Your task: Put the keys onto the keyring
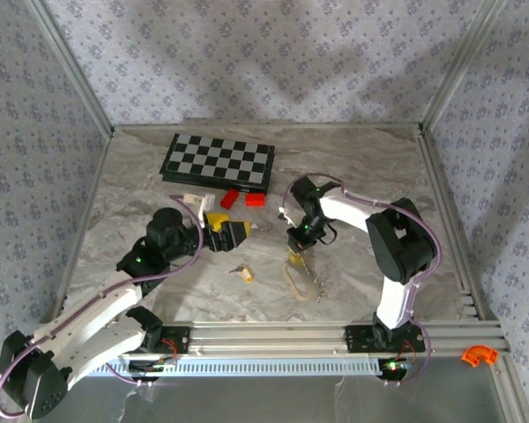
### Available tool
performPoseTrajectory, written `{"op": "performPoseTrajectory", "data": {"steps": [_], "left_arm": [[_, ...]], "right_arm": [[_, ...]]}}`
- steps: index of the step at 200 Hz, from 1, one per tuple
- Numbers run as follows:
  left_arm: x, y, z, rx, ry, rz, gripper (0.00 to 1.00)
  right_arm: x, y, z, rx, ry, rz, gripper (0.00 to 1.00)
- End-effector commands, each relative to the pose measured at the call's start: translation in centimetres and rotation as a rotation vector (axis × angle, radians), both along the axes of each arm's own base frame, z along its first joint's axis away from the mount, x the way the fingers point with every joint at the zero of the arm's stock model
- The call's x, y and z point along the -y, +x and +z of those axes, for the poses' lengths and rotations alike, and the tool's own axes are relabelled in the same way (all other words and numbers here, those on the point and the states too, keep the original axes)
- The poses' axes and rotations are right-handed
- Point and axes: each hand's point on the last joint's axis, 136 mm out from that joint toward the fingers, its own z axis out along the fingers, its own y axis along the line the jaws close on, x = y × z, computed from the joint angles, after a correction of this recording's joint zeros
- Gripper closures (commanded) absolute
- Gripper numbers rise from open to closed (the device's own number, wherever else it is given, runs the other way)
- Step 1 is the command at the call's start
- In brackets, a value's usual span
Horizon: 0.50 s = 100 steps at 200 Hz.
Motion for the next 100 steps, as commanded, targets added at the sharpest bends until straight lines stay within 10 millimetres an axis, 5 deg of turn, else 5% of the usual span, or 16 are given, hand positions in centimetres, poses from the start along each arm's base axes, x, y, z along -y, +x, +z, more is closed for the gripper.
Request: {"op": "performPoseTrajectory", "data": {"steps": [1,65,100], "left_arm": [[0.3,-0.8,1.7,0.064,-0.027,-0.047,0.0],[0.4,-2.0,5.0,0.173,-0.002,-0.114,0.0],[0.9,-2.9,7.4,0.257,-0.009,-0.173,0.01]], "right_arm": [[-0.8,-0.8,1.9,0.028,0.084,0.017,1.0],[-2.7,-0.8,8.4,0.292,0.315,0.061,1.0],[-4.0,-1.7,13.6,0.477,0.525,0.087,1.0]]}}
